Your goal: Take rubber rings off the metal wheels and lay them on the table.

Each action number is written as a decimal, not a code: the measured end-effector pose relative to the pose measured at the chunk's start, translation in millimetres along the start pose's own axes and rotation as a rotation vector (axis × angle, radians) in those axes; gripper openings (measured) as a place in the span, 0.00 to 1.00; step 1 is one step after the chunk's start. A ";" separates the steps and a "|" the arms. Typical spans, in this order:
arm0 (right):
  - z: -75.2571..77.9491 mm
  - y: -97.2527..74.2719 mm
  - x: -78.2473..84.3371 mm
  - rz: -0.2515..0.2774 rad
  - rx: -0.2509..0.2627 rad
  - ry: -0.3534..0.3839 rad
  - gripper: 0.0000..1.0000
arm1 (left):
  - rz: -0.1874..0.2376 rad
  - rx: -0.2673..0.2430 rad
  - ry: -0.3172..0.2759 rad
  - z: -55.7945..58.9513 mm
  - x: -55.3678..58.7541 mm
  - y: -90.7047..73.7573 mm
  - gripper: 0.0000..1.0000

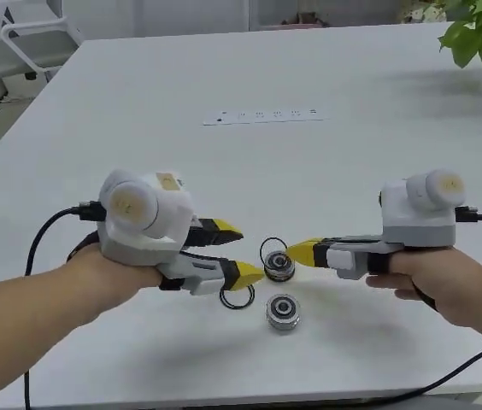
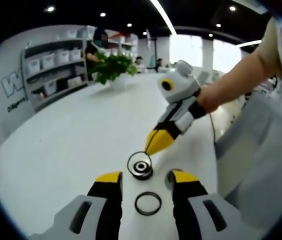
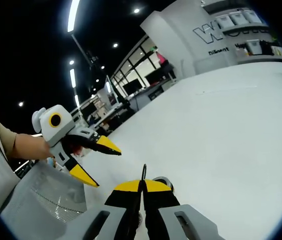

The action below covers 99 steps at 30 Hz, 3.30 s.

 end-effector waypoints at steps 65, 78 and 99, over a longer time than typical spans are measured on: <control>-5.3 48.3 36.3 -0.241 -0.047 -0.012 0.07 | -0.024 -0.068 -0.089 -11.2 31.5 -51.5 0.62; -8.4 37.2 22.0 -0.195 -0.045 -0.046 0.18 | -0.023 -0.064 -0.089 -11.3 28.5 -47.4 0.62; 6.7 1.7 1.8 -0.112 0.030 -0.119 0.27 | -0.024 -0.043 -0.071 -13.6 13.2 -22.1 0.60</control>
Point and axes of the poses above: the centre of the closed fingertips' face, and the gripper's own axes: y roughly forward along the fingers, z roughly to its right, x roughly out of its underside, the point moved 5 cm from there along -y, roughly backward along the fingers, and after that the axes turned 11 degrees about -x, right-handed, at the moved point
